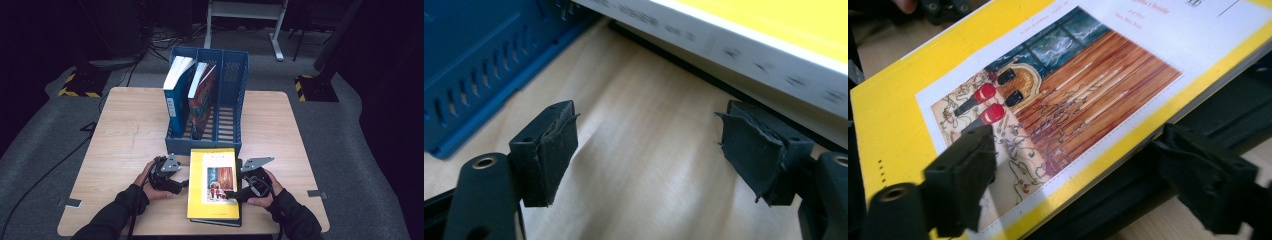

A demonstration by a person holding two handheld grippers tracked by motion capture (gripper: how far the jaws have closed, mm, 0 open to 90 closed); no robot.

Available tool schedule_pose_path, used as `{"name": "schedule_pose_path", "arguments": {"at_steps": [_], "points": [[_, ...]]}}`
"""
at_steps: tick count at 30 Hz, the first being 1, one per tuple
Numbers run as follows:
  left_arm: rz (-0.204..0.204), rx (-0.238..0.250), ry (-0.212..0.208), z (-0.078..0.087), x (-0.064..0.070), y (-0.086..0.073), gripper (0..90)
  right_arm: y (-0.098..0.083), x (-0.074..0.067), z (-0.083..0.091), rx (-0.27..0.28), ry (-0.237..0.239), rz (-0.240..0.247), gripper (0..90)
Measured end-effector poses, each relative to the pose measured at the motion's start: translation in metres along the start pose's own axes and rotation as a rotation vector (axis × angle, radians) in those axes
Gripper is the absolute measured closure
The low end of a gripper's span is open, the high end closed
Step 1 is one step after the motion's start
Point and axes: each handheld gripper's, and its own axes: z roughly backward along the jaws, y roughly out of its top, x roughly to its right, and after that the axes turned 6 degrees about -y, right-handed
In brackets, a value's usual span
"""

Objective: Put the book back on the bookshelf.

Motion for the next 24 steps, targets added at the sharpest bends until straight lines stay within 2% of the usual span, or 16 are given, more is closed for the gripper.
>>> {"name": "schedule_pose_path", "arguments": {"at_steps": [4, 6, 8, 10, 11, 14, 18, 24], "points": [[0.007, 0.010, 0.004, -0.001, -0.005, 0.005, 22.8, 0.000, 0.000, 0.000, 0.003, -0.002, 0.014, 14.2], [0.002, 0.007, 0.023, -0.003, -0.008, 0.007, 23.4, 0.000, 0.000, 0.001, 0.016, -0.003, 0.038, 15.1], [0.009, 0.006, 0.029, -0.005, -0.010, 0.009, 23.4, 0.001, -0.001, 0.004, 0.050, -0.011, 0.072, 19.2], [0.015, 0.006, 0.026, -0.006, -0.012, 0.009, 23.5, 0.001, -0.001, 0.005, 0.066, -0.008, 0.075, 19.5], [0.020, 0.011, 0.025, -0.006, -0.013, 0.010, 23.6, 0.003, -0.001, 0.006, 0.095, 0.000, 0.087, 22.4], [0.017, 0.017, 0.028, -0.006, -0.015, 0.013, 23.9, 0.007, 0.000, 0.005, 0.107, 0.006, 0.086, 22.7], [0.018, 0.018, 0.027, -0.006, -0.016, 0.013, 24.0, 0.013, 0.004, -0.002, 0.118, 0.012, 0.064, 33.9], [0.022, 0.017, 0.032, -0.005, -0.016, 0.013, 24.4, 0.016, 0.012, -0.006, 0.155, 0.046, -0.006, 59.1]]}}
